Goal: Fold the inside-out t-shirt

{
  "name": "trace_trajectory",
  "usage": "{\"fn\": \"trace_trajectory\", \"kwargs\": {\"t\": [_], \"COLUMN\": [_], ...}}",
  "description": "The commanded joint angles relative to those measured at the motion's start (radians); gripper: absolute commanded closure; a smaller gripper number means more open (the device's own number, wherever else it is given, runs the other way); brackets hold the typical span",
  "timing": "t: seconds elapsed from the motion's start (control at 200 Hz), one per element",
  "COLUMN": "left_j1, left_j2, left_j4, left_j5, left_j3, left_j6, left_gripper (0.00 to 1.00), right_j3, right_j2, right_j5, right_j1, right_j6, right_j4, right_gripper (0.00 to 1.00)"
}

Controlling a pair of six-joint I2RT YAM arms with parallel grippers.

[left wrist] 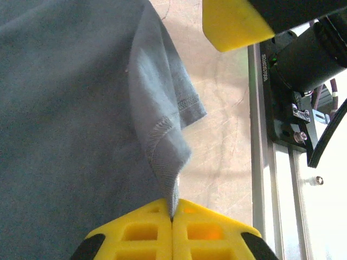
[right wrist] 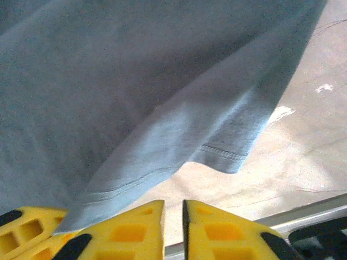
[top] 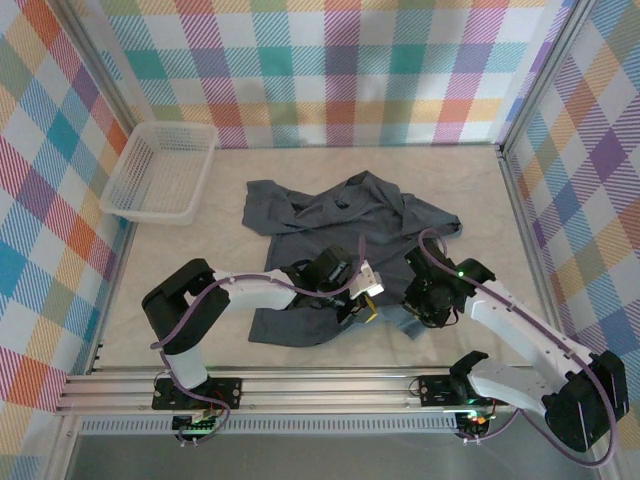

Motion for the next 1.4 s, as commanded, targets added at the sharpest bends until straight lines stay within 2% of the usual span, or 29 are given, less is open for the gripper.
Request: {"fn": "trace_trajectory", "kwargs": {"t": [0.0, 0.06, 0.11, 0.155, 0.24, 0.305, 0.42, 0.49, 0.545, 0.585, 0.65, 0.77, 0.865, 1.005, 1.03, 1.07, 1.1, 1.2, 1.28, 1.395], "left_j1": [-0.001, -0.001, -0.001, -0.001, -0.002, -0.002, -0.001, 0.000, 0.000, 0.000, 0.000, 0.003, 0.008, 0.009, 0.009, 0.009, 0.009, 0.009, 0.009, 0.009], "left_j2": [-0.032, -0.026, -0.021, -0.015, -0.010, -0.016, -0.023, -0.018, -0.015, -0.015, -0.012, -0.014, -0.012, -0.012, -0.013, -0.013, -0.014, -0.018, -0.021, -0.020], "left_j4": [0.013, 0.011, 0.005, -0.002, -0.009, -0.004, 0.002, -0.002, -0.003, -0.001, 0.003, -0.010, -0.007, -0.013, -0.010, -0.004, -0.003, -0.004, 0.001, 0.005], "left_j5": [0.029, 0.031, 0.034, 0.034, 0.039, 0.037, 0.022, 0.022, 0.019, 0.015, 0.010, -0.007, -0.003, -0.003, -0.003, -0.003, -0.003, -0.006, -0.013, -0.016], "left_j3": [0.019, 0.021, 0.025, 0.030, 0.036, 0.035, 0.030, 0.032, 0.030, 0.029, 0.026, 0.025, 0.026, 0.030, 0.028, 0.024, 0.023, 0.014, 0.009, 0.011], "left_j6": [-0.001, -0.001, 0.001, 0.001, 0.001, -0.001, 0.004, 0.006, 0.006, 0.003, -0.001, 0.004, 0.006, 0.002, -0.002, -0.007, -0.008, -0.008, -0.007, -0.010], "left_gripper": [0.90, 0.90, 0.96, 1.00, 1.00, 1.00, 1.00, 1.00, 1.00, 1.00, 1.00, 1.00, 1.00, 1.00, 1.00, 1.00, 1.00, 1.00, 1.00, 0.89], "right_j3": [-0.031, -0.040, -0.048, -0.050, -0.026, -0.023, -0.100, -0.187, -0.240, -0.266, -0.271, -0.236, -0.247, -0.269, -0.270, -0.272, -0.268, -0.271, -0.297, -0.311], "right_j2": [-0.014, -0.014, -0.016, -0.019, -0.023, -0.033, -0.074, -0.114, -0.157, -0.192, -0.233, -0.250, -0.205, -0.125, -0.120, -0.122, -0.134, -0.210, -0.286, -0.321], "right_j5": [-0.006, -0.052, -0.104, -0.138, -0.099, -0.073, -0.120, -0.211, -0.236, -0.214, -0.111, 0.043, 0.042, -0.026, -0.020, 0.014, 0.062, 0.192, 0.211, 0.195], "right_j1": [-0.007, -0.008, -0.007, -0.008, -0.006, -0.006, 0.003, 0.007, 0.023, 0.044, 0.071, 0.075, 0.076, 0.080, 0.080, 0.080, 0.080, 0.080, 0.080, 0.080], "right_j6": [-0.042, -0.065, -0.112, -0.166, -0.273, -0.388, -0.489, -0.437, -0.392, -0.380, -0.393, -0.510, -0.603, -0.651, -0.644, -0.625, -0.596, -0.518, -0.500, -0.490], "right_j4": [0.010, 0.057, 0.118, 0.157, 0.143, 0.135, 0.216, 0.320, 0.392, 0.418, 0.388, 0.330, 0.377, 0.446, 0.447, 0.436, 0.415, 0.346, 0.338, 0.334], "right_gripper": [0.85, 0.81, 0.76, 0.67, 0.46, 0.41, 0.44, 0.44, 0.44, 0.45, 0.46, 0.52, 0.54, 0.46, 0.47, 0.54, 0.66, 0.90, 1.00, 1.00]}}
